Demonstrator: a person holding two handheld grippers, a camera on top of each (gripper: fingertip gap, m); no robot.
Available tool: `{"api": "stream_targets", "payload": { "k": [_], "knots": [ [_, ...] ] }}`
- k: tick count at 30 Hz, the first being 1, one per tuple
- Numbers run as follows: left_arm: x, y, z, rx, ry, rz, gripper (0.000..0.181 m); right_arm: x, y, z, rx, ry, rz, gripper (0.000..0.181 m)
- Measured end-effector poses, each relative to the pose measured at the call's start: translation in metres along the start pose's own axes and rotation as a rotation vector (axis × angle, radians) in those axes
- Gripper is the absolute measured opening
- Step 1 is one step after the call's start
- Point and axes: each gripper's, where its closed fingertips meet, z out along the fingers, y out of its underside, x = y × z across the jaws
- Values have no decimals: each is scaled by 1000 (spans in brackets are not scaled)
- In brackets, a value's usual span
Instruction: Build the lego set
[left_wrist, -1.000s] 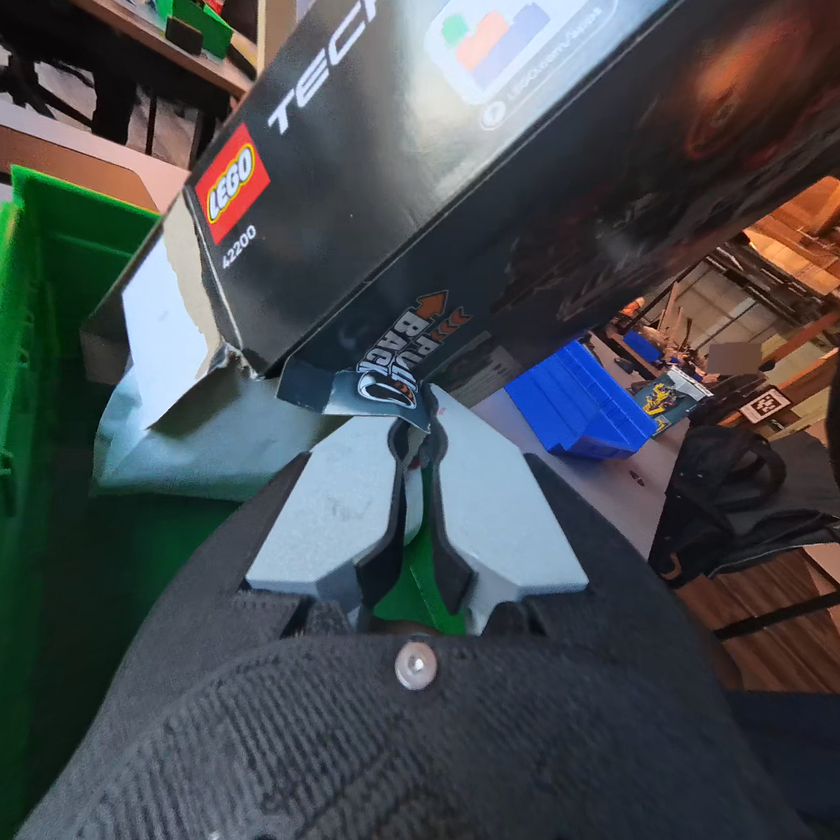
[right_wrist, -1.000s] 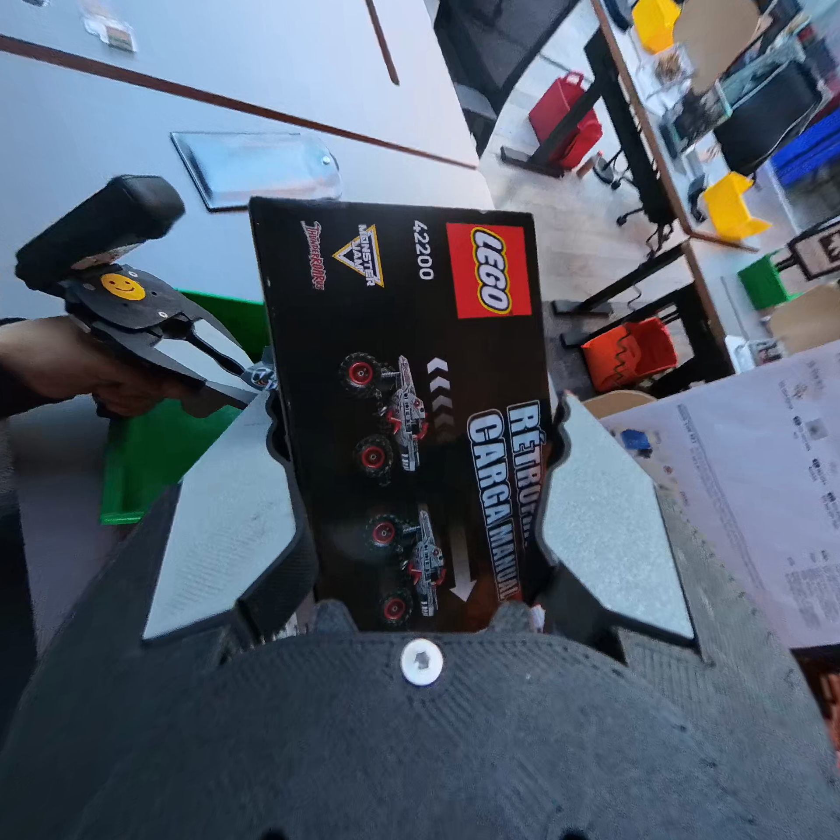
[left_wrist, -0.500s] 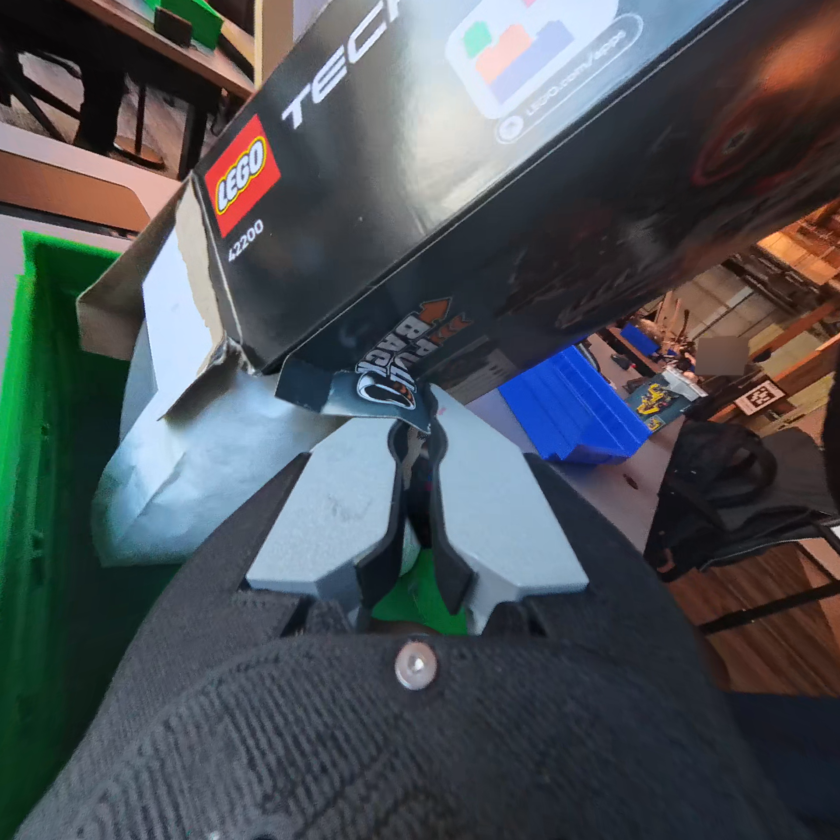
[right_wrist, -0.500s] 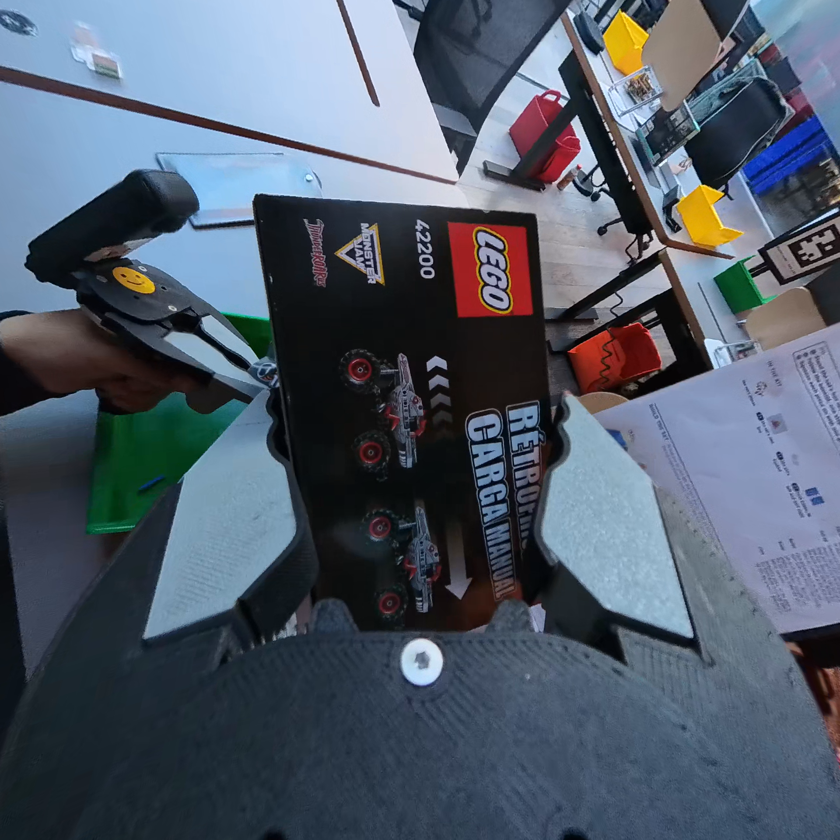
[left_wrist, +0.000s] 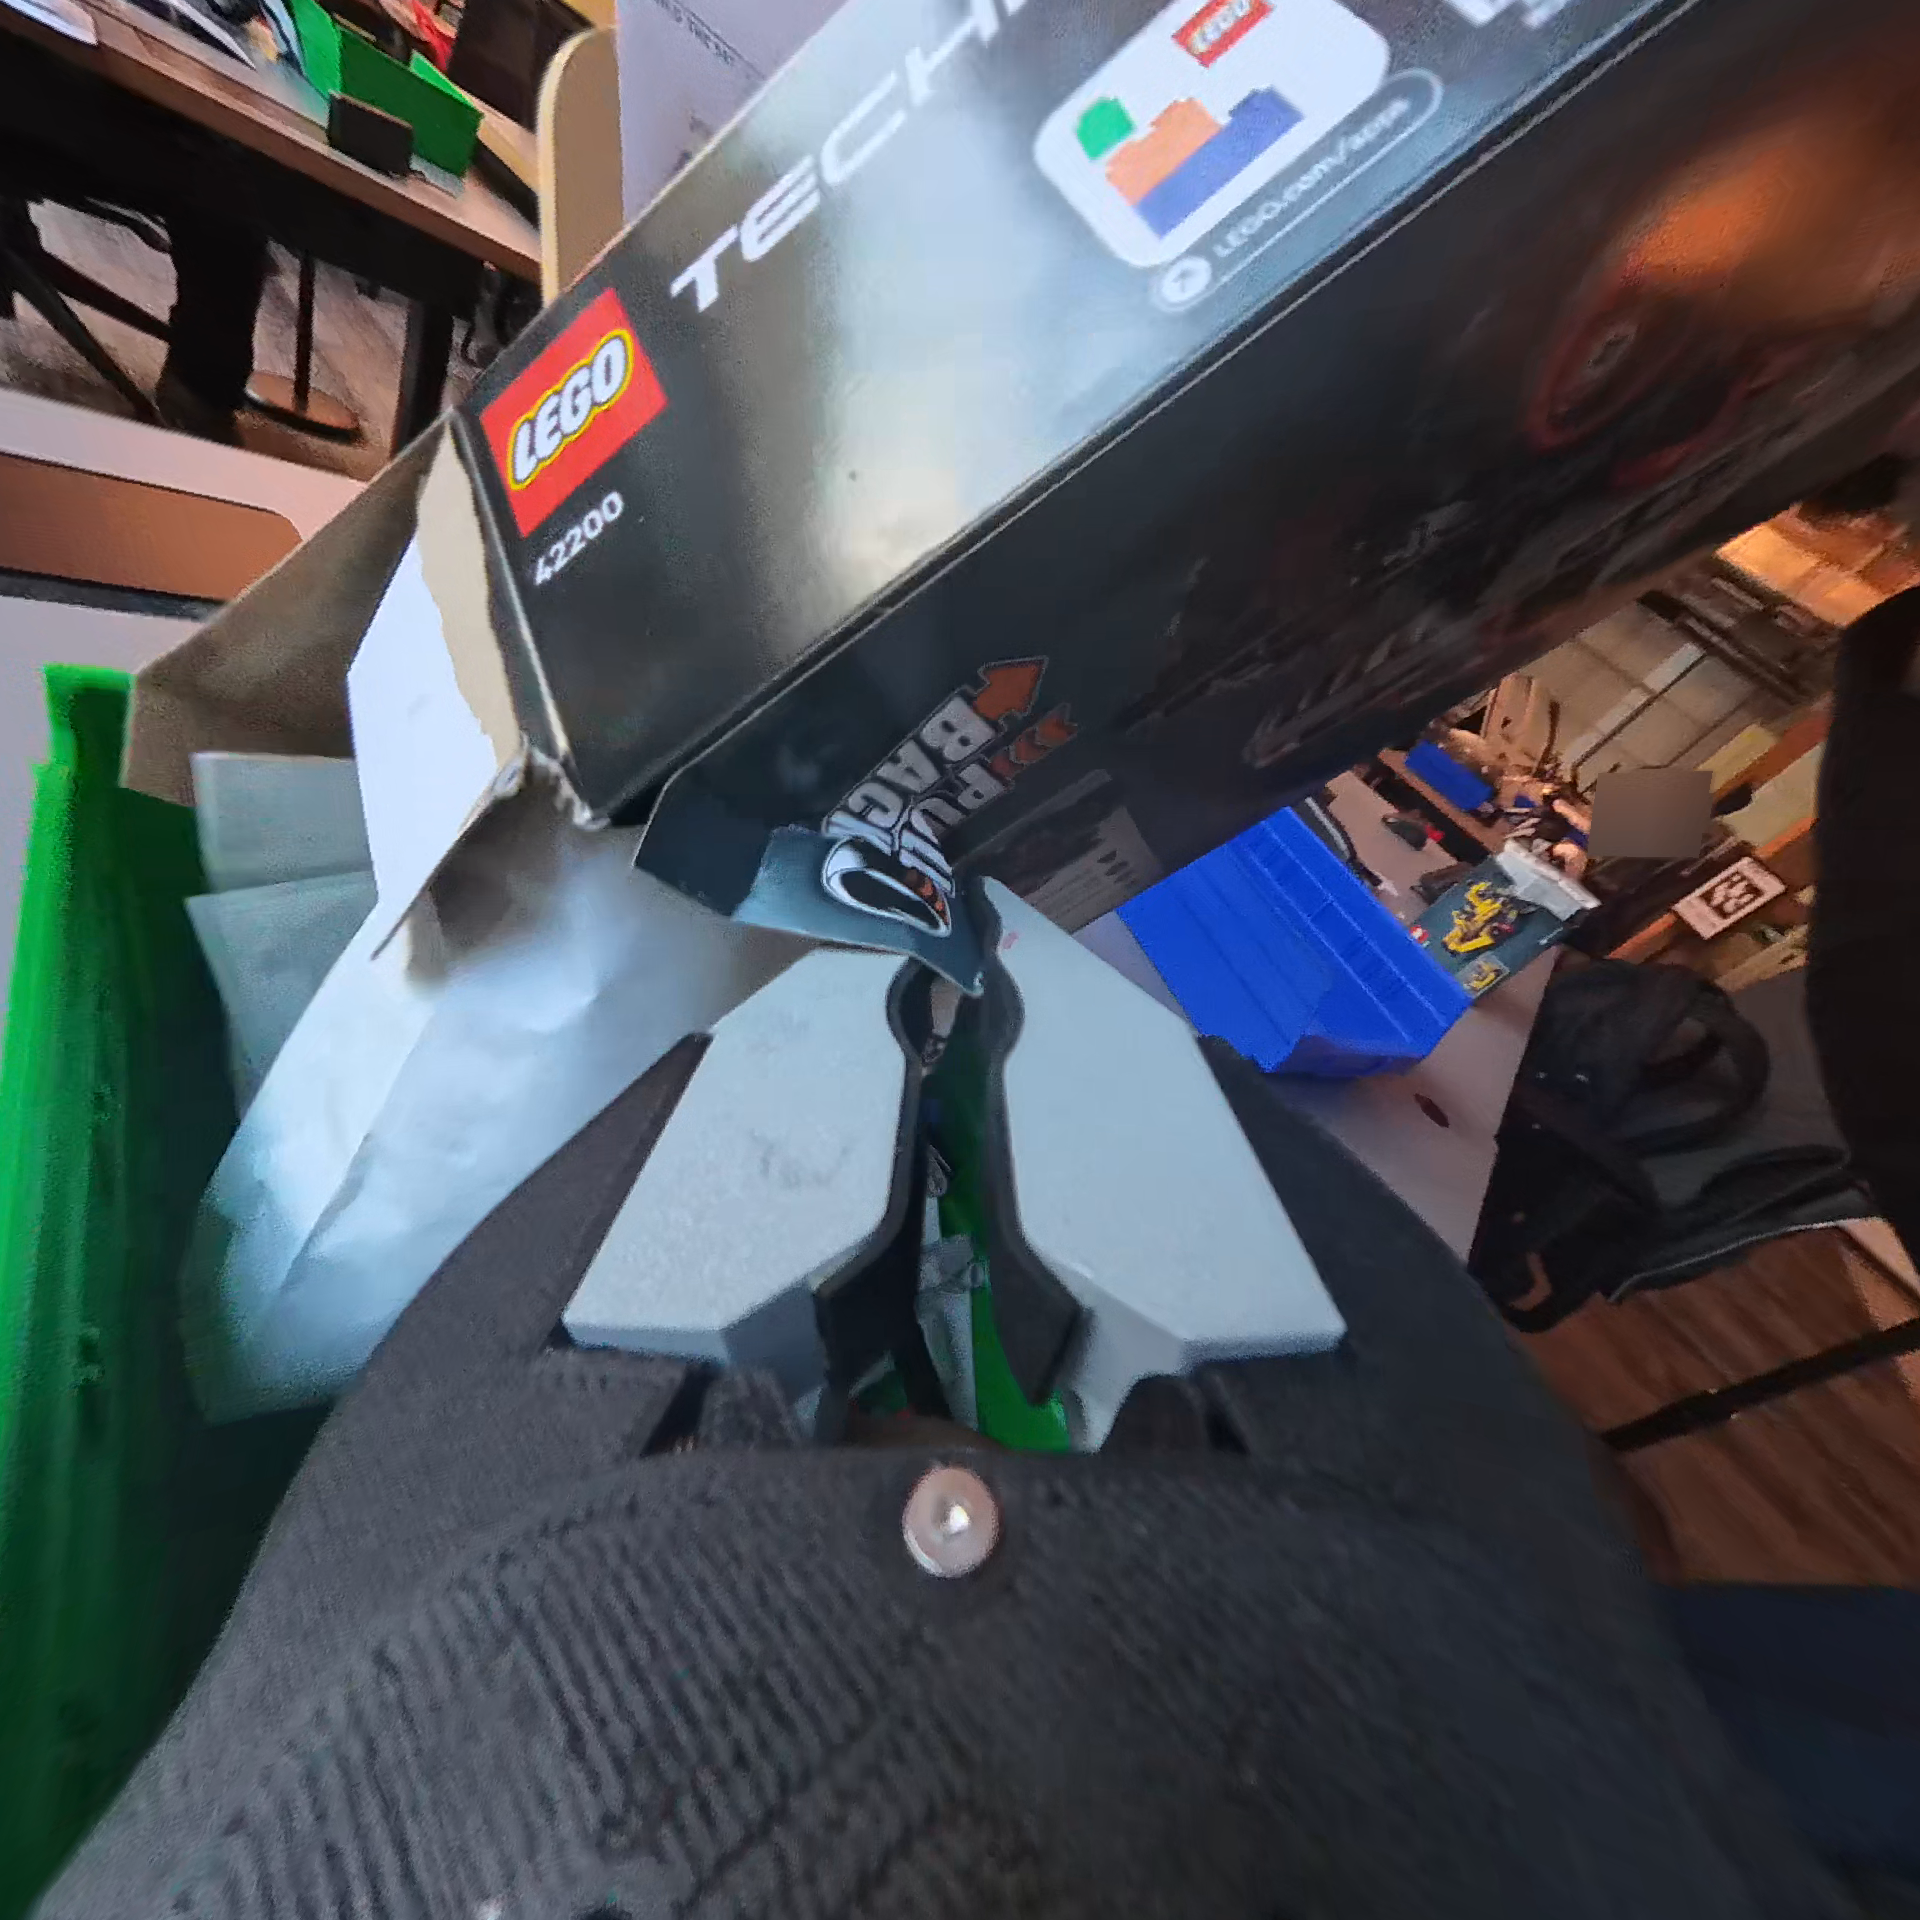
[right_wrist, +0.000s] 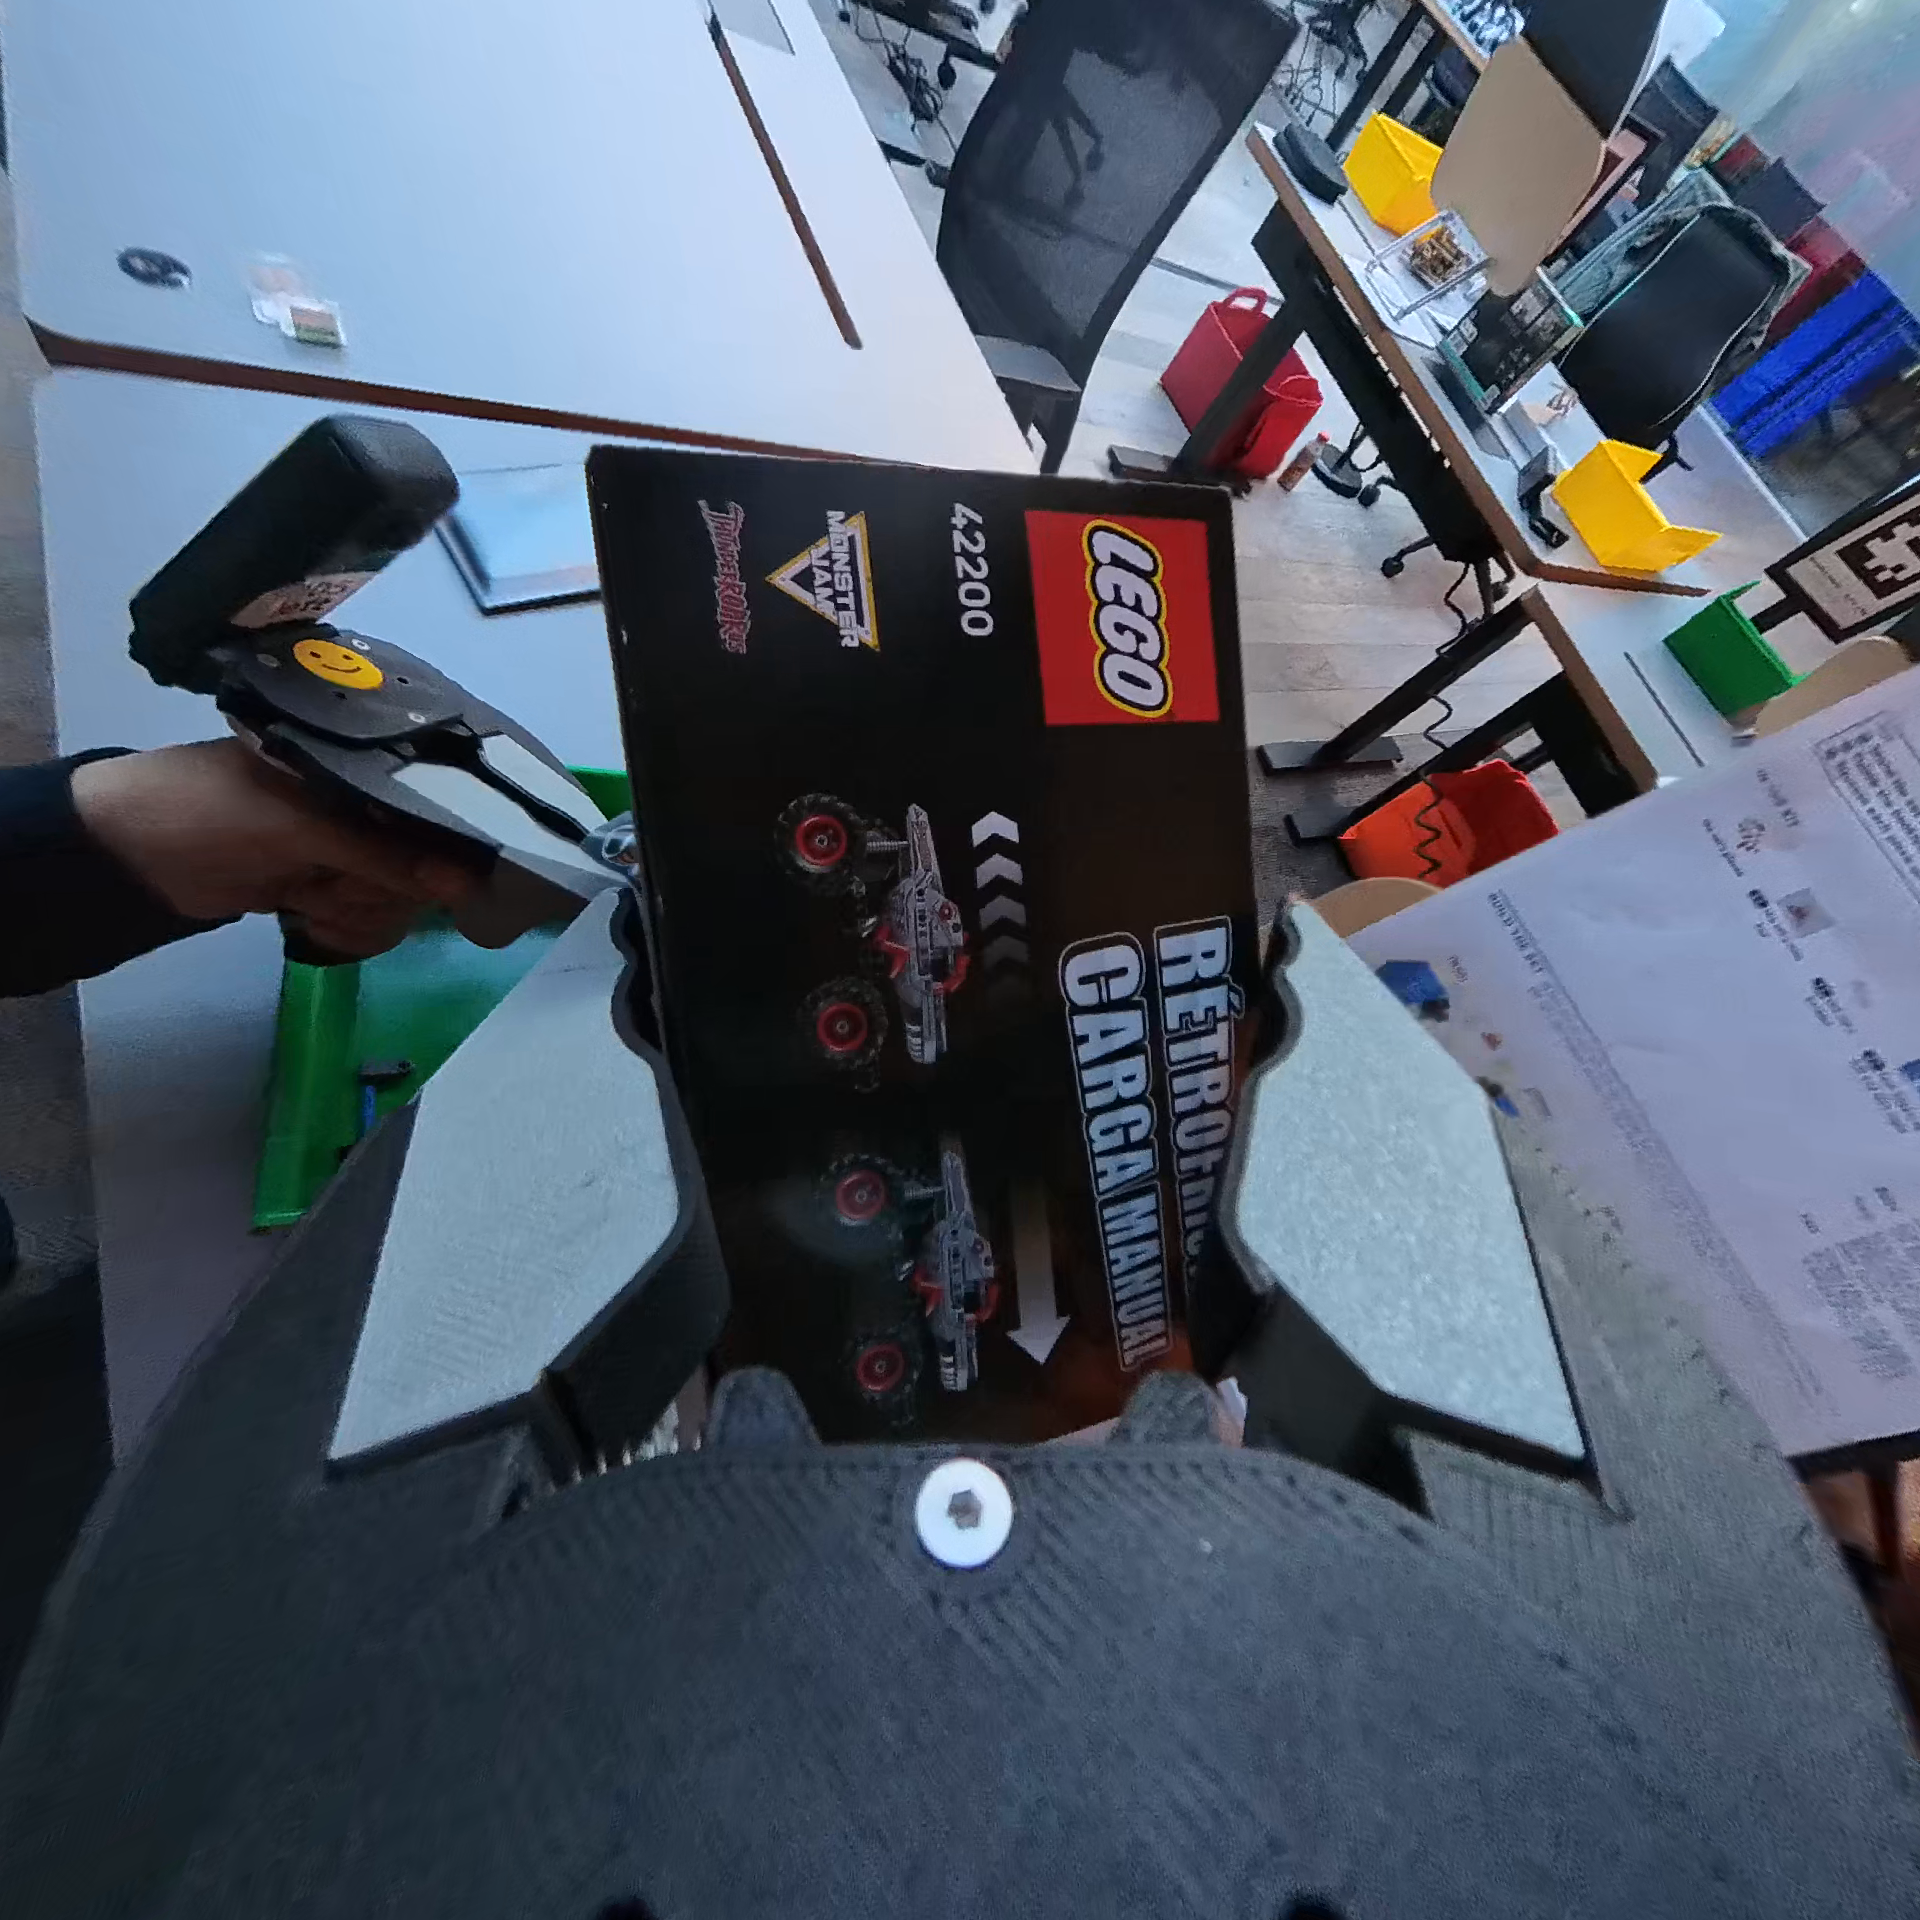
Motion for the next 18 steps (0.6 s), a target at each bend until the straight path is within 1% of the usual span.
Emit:
{"api": "stream_targets", "payload": {
  "k": [4,8,10,12,14,16,18],
  "knots": [
    [-8,6,3,-19,-23,-25,0,4,20,3,49,-5,60,114],
    [-2,12,3,-76,-28,21,0,0,33,-8,80,-11,50,116],
    [5,9,2,-93,-30,58,0,-3,32,-19,100,-23,51,115],
    [15,-2,2,-74,-29,93,0,1,26,-32,140,-16,60,115],
    [20,-9,2,-72,-53,138,0,5,25,-39,160,-13,79,115],
    [19,-4,3,-88,-59,150,0,4,32,-39,160,-10,82,115],
    [19,-1,4,-89,-32,111,0,2,37,-41,155,-2,73,115]
  ]
}}
